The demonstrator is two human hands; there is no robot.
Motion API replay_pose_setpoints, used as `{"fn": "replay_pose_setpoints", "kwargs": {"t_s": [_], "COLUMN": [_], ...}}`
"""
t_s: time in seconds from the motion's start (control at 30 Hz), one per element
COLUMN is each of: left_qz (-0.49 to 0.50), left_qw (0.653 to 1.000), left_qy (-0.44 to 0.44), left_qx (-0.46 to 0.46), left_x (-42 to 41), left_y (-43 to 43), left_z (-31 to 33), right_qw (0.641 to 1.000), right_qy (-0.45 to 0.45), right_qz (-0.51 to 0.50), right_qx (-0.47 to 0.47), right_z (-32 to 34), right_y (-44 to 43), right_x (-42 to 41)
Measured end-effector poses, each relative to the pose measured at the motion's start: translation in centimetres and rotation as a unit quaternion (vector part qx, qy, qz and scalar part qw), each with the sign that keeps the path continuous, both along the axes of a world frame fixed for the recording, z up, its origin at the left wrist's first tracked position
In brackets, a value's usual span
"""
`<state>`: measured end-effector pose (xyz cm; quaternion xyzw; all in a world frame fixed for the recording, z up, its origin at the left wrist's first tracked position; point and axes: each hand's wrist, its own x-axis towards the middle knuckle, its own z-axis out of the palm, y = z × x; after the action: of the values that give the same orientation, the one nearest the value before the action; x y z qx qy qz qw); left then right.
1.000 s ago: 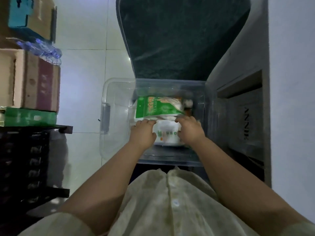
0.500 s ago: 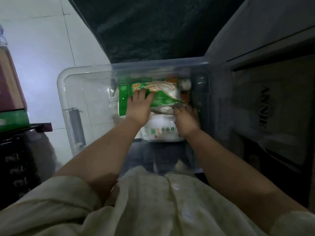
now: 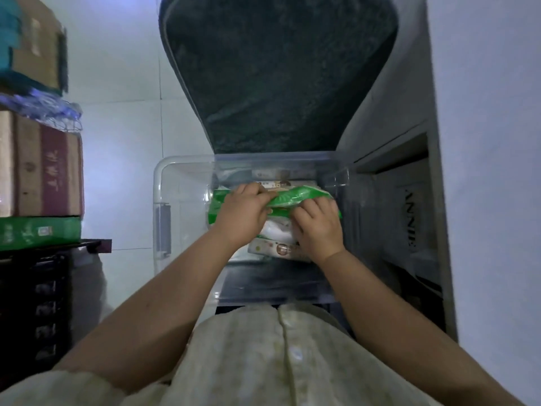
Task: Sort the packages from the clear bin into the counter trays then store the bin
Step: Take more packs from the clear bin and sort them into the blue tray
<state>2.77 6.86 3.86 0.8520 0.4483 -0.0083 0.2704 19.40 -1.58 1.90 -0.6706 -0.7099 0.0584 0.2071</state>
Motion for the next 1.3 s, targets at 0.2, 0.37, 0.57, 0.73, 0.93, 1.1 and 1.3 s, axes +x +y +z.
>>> {"fn": "replay_pose_setpoints", "kwargs": {"t_s": [0.2, 0.37, 0.57, 0.73, 0.93, 1.1, 1.3], "left_qz": [0.029, 0.034, -0.024, -0.132, -0.292, -0.419, -0.556], "left_qw": [1.0, 0.999, 0.995, 0.983, 0.943, 0.889, 0.79], "left_qy": [-0.005, -0.001, -0.044, -0.06, -0.059, -0.077, -0.093], "left_qx": [-0.002, 0.03, 0.087, 0.112, 0.148, 0.167, 0.24], "left_x": [0.4, -0.1, -3.4, -6.3, -6.7, -5.1, -3.2], "left_y": [-2.7, -5.6, -6.5, -7.3, -10.6, -16.6, -27.1], "left_z": [5.5, 7.4, 9.1, 10.7, 12.7, 13.6, 15.4], "right_qw": [0.999, 0.999, 0.995, 0.978, 0.956, 0.919, 0.851], "right_qy": [0.036, 0.024, -0.029, -0.094, -0.072, -0.101, -0.108], "right_qz": [-0.024, -0.027, -0.083, -0.177, -0.271, -0.371, -0.511], "right_qx": [0.032, 0.032, 0.045, 0.053, 0.091, 0.086, 0.057], "right_z": [6.1, 8.8, 11.4, 12.7, 14.6, 16.3, 17.3], "right_y": [-0.5, -2.5, -6.0, -10.5, -18.6, -26.4, -37.7], "right_x": [0.6, -1.3, -3.9, -9.0, -13.5, -15.0, -18.0]}}
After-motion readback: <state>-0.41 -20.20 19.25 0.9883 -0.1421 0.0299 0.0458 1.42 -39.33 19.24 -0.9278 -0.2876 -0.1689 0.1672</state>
